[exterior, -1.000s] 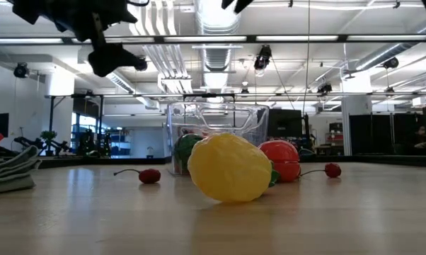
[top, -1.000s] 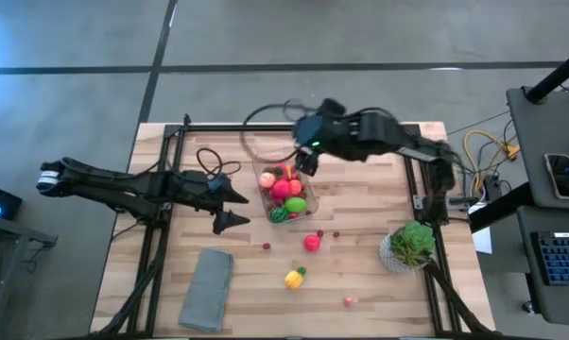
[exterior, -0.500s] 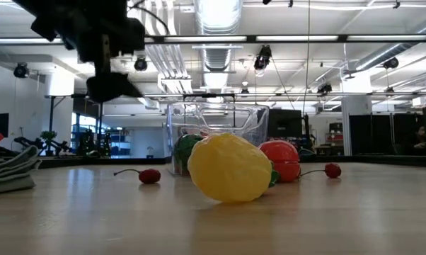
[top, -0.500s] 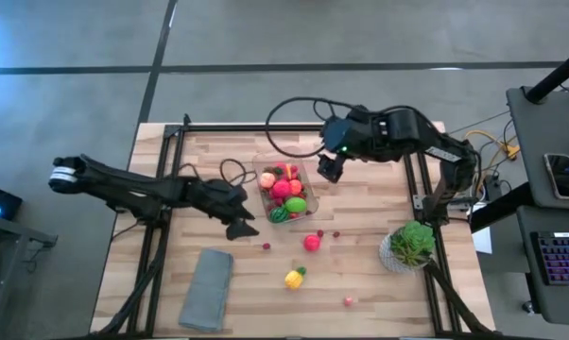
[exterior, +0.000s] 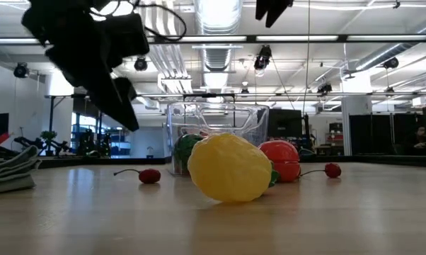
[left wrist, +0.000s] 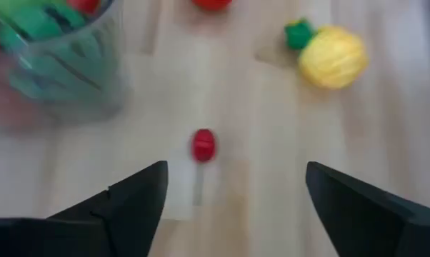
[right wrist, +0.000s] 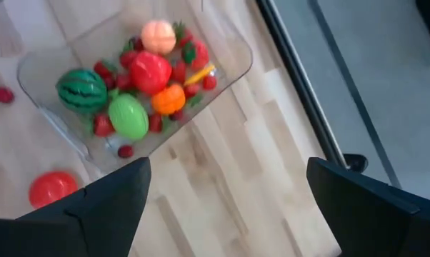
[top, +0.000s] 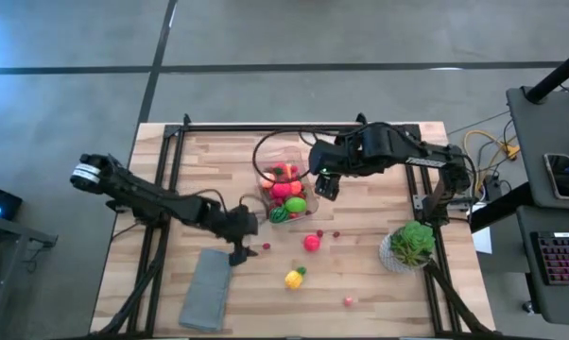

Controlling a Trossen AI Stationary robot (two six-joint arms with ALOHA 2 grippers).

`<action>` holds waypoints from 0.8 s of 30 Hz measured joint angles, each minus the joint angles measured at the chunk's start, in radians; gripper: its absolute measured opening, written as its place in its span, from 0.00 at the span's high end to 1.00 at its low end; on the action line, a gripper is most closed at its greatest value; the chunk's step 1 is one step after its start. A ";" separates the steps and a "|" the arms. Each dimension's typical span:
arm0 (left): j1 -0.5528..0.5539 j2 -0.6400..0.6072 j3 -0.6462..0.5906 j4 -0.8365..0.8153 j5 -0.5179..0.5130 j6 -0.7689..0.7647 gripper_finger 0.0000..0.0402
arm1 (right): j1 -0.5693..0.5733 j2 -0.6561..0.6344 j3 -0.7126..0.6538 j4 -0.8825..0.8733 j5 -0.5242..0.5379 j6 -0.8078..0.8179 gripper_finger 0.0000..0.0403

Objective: Pick and placing Produce into tupperware
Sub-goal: Put the red cherry into the transparent container

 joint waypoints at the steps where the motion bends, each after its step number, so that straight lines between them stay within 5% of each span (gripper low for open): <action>1: -0.019 0.011 0.017 -0.022 -0.054 0.034 0.23 | 0.001 -0.001 -0.014 0.000 -0.004 0.001 0.09; 5: -0.060 0.049 0.061 -0.028 -0.205 0.057 0.32 | 0.014 -0.003 -0.064 0.000 -0.008 0.006 0.09; 15: -0.063 0.140 0.082 0.007 -0.175 0.023 0.45 | 0.031 -0.109 -0.157 0.000 -0.009 0.143 0.09; 24: -0.064 0.223 0.081 0.095 -0.161 0.020 0.47 | 0.050 -0.284 -0.279 0.000 -0.007 0.306 0.09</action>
